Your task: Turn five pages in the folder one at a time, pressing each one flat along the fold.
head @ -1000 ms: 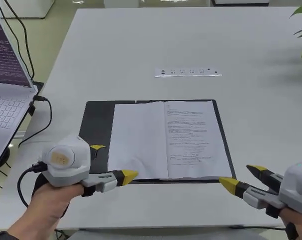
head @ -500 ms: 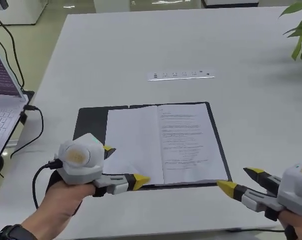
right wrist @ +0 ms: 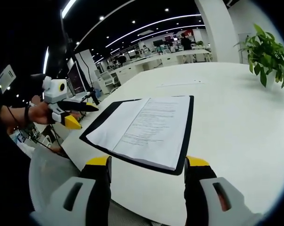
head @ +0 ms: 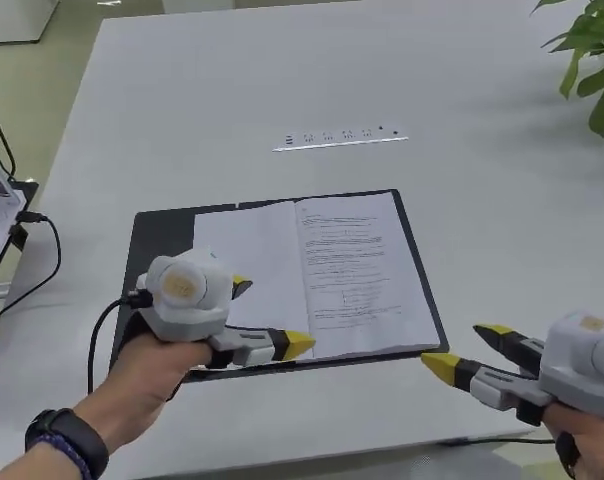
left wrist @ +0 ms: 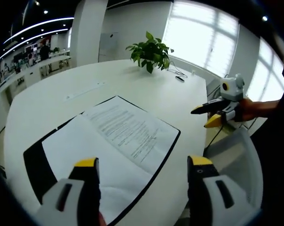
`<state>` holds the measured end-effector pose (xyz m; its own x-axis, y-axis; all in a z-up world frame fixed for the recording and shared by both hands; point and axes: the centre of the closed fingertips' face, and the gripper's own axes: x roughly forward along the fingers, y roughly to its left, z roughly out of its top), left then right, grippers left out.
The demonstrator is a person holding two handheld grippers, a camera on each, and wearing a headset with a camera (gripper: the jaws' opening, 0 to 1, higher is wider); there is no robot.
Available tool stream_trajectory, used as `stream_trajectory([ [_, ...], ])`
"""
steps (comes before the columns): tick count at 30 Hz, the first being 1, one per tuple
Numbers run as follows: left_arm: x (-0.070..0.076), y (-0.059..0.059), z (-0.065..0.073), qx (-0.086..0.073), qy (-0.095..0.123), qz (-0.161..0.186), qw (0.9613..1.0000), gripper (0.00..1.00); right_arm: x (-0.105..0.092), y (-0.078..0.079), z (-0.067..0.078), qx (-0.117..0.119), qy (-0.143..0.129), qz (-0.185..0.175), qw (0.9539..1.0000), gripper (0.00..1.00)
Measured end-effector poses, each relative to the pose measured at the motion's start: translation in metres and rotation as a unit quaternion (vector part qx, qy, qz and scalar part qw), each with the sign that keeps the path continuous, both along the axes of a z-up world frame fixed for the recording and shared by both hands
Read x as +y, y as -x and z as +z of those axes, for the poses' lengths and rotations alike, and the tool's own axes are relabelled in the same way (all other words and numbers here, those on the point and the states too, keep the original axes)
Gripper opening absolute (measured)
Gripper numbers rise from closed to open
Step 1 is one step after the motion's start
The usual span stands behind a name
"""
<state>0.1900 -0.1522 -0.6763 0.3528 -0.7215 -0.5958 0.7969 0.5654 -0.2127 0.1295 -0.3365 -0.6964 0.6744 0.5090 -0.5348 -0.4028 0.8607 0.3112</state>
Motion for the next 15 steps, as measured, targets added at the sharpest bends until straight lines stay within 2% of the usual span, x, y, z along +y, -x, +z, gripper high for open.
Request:
stream_trajectory([
  [8, -0.03, -0.005, -0.008, 0.001, -0.008, -0.031, 0.9995, 0.77, 0.0, 0.003, -0.003, 0.009, 0.003, 0.01, 0.9999, 0.62],
  [15, -0.055, -0.008, -0.017, 0.01, -0.012, -0.05, 0.9986, 0.76, -0.001, 0.003, -0.006, 0.015, 0.002, 0.013, 0.9998, 0.6],
])
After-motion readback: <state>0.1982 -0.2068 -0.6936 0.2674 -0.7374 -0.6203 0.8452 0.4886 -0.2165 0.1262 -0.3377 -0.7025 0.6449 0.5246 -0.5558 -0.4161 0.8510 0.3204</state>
